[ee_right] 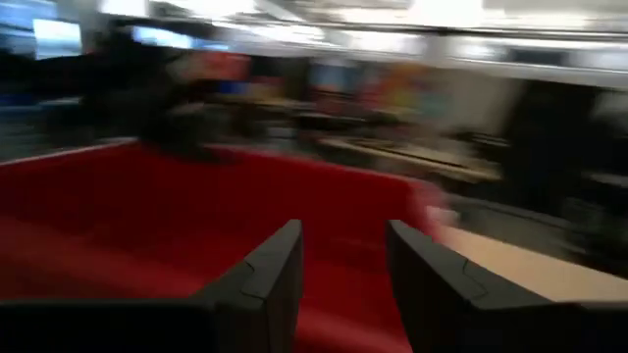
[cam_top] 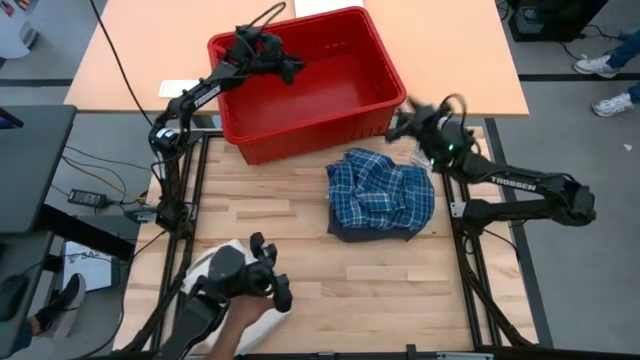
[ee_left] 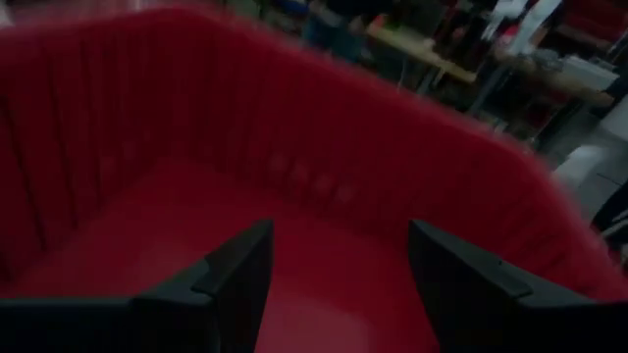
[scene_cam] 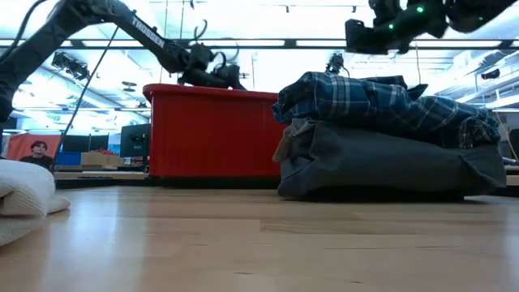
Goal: Fold Laundry from Bin
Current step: Put the folded stacked clothes into the red laundry bin
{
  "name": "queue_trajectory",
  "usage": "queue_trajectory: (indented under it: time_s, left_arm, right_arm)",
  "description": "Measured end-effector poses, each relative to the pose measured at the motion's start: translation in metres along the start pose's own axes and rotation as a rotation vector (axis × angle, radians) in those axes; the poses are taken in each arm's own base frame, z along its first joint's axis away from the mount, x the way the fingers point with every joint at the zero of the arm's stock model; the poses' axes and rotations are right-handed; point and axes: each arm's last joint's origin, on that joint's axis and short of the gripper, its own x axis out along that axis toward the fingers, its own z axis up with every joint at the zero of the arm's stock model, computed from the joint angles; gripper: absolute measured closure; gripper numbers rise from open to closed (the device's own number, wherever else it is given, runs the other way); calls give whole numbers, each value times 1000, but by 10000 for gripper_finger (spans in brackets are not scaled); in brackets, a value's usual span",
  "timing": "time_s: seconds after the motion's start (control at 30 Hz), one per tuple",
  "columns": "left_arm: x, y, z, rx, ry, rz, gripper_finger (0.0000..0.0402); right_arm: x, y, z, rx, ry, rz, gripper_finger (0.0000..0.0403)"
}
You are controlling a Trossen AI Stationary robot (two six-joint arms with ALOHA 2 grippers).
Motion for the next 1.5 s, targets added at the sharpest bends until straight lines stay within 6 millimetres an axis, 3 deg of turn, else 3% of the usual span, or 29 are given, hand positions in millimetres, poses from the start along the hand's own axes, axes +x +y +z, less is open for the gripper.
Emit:
queue_trajectory:
  time_s: [0.17,0.37,0.57,0.83,1.03,1.23,1.4,1.5]
  left_arm:
    - [13,11,-31,-69,163,27,163]
    - [19,-4,-76,-73,495,-26,163]
    - [21,-10,-128,-1,650,-63,164]
    - [15,-7,-177,294,719,-100,166]
    - [20,-6,-180,330,716,43,188]
    - [21,-2,-180,328,700,71,202]
    - [21,-1,-180,311,690,86,202]
    - [19,2,-165,217,680,146,196]
  right_arm:
    - [18,-31,38,56,-70,-245,249]
    - [26,-63,74,81,-170,-355,249]
    - [37,-90,68,-7,-135,-414,250]
    - [57,-95,48,44,-84,-368,250]
    - [67,-93,38,33,-47,-344,250]
    - [73,-96,32,31,-26,-325,250]
    - [82,-96,16,210,37,-147,249]
    - [83,-95,8,314,104,-62,250]
